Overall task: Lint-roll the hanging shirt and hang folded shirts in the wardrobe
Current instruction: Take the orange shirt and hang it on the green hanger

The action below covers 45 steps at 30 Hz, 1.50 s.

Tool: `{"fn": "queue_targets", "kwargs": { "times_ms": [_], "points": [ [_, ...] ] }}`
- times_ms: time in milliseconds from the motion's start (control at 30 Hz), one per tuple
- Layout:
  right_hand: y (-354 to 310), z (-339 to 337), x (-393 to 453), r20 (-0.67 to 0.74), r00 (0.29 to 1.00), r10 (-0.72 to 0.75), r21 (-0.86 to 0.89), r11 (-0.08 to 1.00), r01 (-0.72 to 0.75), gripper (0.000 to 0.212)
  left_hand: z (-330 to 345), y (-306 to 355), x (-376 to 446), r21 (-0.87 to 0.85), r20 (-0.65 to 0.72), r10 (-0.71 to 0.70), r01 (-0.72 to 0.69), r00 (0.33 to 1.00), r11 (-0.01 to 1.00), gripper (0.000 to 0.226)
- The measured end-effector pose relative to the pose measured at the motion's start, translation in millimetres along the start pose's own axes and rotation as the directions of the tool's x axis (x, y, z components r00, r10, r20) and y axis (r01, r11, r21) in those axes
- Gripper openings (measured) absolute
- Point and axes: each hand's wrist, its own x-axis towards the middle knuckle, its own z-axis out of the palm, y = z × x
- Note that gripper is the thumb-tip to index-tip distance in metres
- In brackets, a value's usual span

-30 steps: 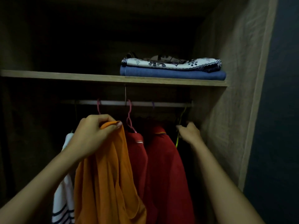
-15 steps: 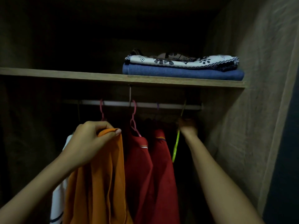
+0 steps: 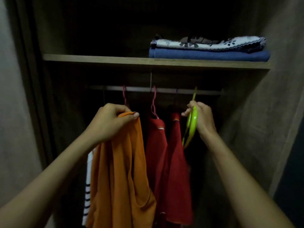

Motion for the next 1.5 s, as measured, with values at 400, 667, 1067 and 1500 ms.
{"fn": "queue_targets", "kwargs": {
  "times_ms": [400, 667, 1067, 1500],
  "points": [
    [-15.9, 15.8, -84.5, 0.312, 0.882, 0.352, 0.548, 0.691, -0.470, 0.034, -10.8, -29.6, -35.8, -0.106, 0.034, -0.136, 0.139, 0.990, 0.985, 0.021],
    [-65.9, 45.3, -121.6, -0.058, 0.961, 0.270, 0.768, 0.628, -0.130, 0.039, -9.3, -24.4, -50.4, -0.122, 0.081, -0.154, 0.164, 0.985, 0.979, 0.020],
    [-15.5, 91.9, -178.1, -0.245, 0.969, 0.014, 0.416, 0.905, 0.092, 0.039, -44.6, -20.2, -63.4, -0.397, 0.044, -0.271, 0.266, 0.961, 0.879, 0.047],
    [5.5, 47.8, -164.3, 0.216, 0.906, -0.365, -0.271, 0.868, 0.415, 0.034, -87.5, -20.4, -87.5, -0.041, -0.229, -0.073, 0.065, 0.971, 0.997, 0.020]
  ]
}}
